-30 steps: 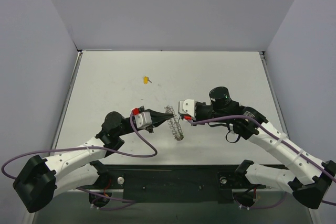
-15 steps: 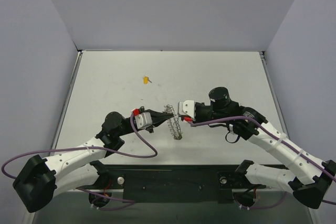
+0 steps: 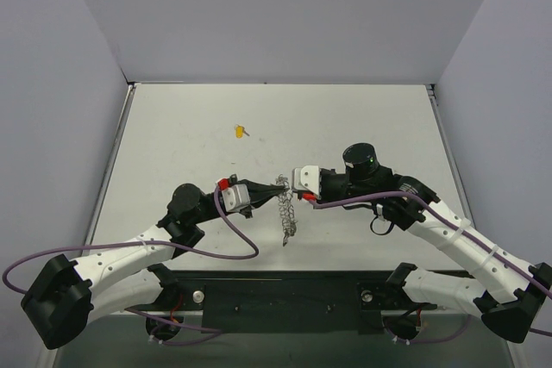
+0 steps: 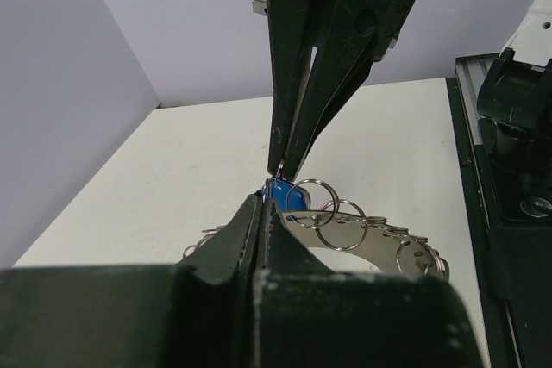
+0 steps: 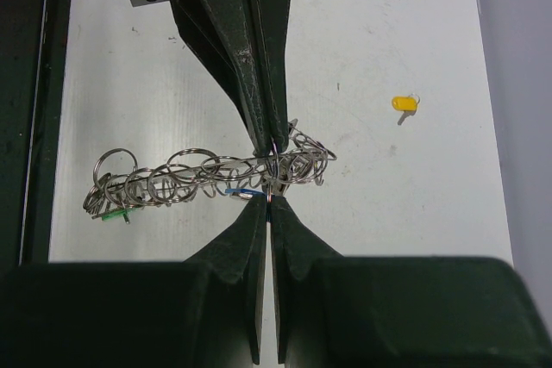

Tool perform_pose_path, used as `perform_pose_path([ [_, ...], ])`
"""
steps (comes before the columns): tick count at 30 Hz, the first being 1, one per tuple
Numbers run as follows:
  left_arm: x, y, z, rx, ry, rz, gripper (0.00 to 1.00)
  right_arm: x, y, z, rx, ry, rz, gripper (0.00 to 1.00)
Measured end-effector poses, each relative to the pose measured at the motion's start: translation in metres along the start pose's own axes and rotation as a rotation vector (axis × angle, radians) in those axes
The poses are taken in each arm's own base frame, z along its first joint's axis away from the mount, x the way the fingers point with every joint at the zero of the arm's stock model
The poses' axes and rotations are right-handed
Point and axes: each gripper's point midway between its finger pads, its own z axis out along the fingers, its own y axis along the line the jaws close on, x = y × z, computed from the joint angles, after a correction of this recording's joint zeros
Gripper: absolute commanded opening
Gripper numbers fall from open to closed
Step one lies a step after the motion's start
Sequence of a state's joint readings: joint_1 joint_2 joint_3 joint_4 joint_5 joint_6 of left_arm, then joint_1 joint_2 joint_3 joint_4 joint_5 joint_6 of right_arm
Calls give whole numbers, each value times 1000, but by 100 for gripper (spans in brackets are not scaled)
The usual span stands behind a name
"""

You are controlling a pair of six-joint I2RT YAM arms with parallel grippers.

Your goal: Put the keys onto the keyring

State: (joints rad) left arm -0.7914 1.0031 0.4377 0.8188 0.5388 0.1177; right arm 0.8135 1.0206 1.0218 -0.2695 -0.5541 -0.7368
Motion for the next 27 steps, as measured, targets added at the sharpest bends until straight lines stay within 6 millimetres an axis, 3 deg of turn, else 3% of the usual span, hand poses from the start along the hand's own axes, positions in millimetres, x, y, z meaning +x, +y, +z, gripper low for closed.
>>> perform_pose_path([
  [27, 0, 0, 0, 1, 1, 2, 0, -3, -3, 1, 12, -10, -10, 0],
])
